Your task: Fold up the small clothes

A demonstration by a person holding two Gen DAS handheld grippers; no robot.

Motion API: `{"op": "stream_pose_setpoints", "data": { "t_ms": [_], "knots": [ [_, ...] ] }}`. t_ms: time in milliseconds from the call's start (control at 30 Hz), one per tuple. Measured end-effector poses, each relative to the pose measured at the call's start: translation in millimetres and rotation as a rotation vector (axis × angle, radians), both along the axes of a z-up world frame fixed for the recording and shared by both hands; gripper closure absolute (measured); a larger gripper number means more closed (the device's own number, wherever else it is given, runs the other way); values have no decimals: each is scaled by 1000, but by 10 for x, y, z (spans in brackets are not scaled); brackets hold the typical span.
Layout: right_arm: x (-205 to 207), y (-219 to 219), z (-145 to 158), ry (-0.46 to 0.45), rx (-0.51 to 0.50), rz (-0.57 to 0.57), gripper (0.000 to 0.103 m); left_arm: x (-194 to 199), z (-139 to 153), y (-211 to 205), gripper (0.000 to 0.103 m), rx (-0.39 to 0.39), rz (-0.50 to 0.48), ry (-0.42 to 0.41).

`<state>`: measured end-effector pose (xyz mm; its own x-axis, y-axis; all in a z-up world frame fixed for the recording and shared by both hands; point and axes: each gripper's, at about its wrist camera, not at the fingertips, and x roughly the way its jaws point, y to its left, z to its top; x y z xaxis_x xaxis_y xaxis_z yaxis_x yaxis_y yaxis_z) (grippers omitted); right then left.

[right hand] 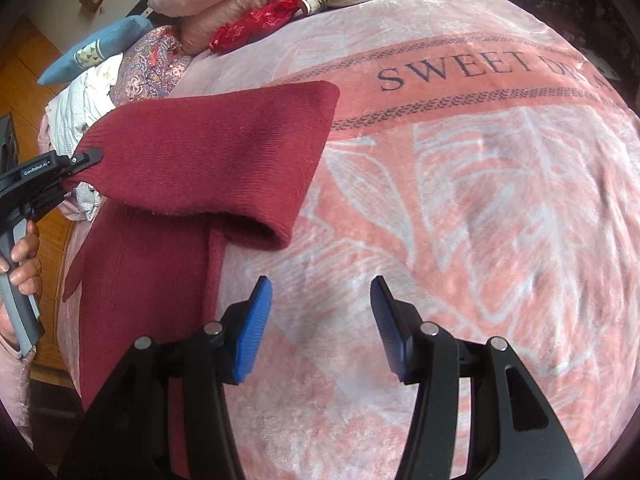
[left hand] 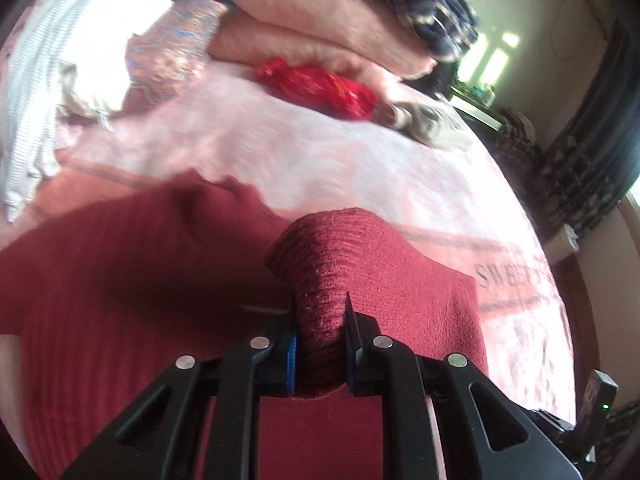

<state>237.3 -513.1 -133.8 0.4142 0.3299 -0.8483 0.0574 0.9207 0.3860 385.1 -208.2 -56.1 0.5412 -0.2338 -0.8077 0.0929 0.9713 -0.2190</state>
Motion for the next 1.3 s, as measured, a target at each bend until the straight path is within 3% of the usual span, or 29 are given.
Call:
{"op": "stream_pose_setpoints", "data": {
  "t_ms": [200,300,433,633,700,800,933,1100,1300],
  "knots": [
    [211,408,89,-8,4,58,51,107,-8,1179,86,47,129,-7],
    [366,642,135,-8,-6,84,51,183,-150,1542,86,90,169,3],
    [606,875,149,4,26,90,43,259,-352,1897,86,62,231,37],
    [900,1128,-9,58,-19,95,44,285,-653,2083,85,70,244,100],
    [972,1160,-138,97,-22,91,58,291,-756,2095,84,74,236,121],
    [996,1147,-295,130,-40,81,67,320,-907,2108,80,85,216,155],
    [956,1103,-279,127,-56,86,80,306,-918,2291,69,79,231,159],
    [925,1068,-277,138,-63,73,82,172,-711,2688,70,122,330,107],
    [956,1122,-277,142,-72,60,81,21,-740,2745,70,21,282,202]
  ]
}}
